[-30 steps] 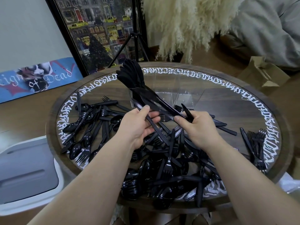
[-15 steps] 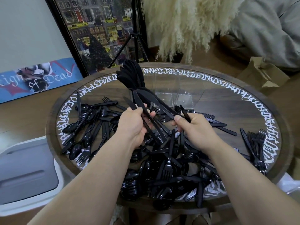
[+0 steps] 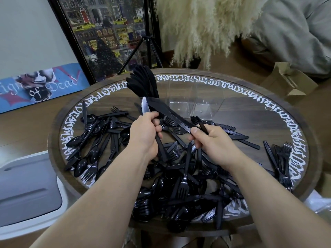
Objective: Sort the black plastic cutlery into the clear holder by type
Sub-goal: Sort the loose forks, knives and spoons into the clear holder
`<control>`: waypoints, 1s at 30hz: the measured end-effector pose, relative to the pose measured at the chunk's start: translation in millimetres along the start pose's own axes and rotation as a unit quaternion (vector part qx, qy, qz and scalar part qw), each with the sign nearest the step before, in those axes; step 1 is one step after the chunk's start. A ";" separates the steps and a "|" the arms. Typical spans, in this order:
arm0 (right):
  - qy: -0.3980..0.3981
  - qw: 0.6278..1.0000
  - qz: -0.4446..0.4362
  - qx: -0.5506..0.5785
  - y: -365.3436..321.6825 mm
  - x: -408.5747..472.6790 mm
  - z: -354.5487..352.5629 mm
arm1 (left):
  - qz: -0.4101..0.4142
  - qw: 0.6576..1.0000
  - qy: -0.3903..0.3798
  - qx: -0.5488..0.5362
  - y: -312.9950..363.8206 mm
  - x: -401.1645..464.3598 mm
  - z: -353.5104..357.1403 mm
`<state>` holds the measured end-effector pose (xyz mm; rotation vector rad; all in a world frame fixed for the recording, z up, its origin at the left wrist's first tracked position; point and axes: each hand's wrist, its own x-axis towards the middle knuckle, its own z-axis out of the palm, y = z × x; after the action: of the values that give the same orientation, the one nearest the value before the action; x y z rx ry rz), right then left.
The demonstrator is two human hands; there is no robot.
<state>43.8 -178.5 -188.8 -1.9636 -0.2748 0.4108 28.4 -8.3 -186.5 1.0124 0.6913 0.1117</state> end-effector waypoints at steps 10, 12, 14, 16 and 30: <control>-0.033 0.999 0.008 -0.032 0.8 -1.7 -3.3 | 0.039 0.999 -0.021 0.025 -0.9 -4.0 1.1; -0.047 0.998 0.006 -0.037 0.0 -2.3 -4.4 | 0.056 0.997 -0.012 0.049 -1.5 -4.7 0.9; -0.064 0.997 0.010 -0.036 0.1 -2.4 -5.7 | 0.064 0.996 0.012 0.058 -1.7 -3.8 -0.3; -0.081 0.996 0.023 -0.033 0.3 -3.1 -6.0 | 0.063 0.996 0.029 0.057 -1.6 -1.8 -1.7; 0.060 0.979 -0.016 -0.192 -35.8 11.8 -8.4 | 0.059 0.993 0.006 0.106 -4.6 -5.3 0.1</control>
<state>57.8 -166.4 -154.9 -2.3487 -0.3271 0.2265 23.3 -13.0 -187.7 1.2585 0.6636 0.1502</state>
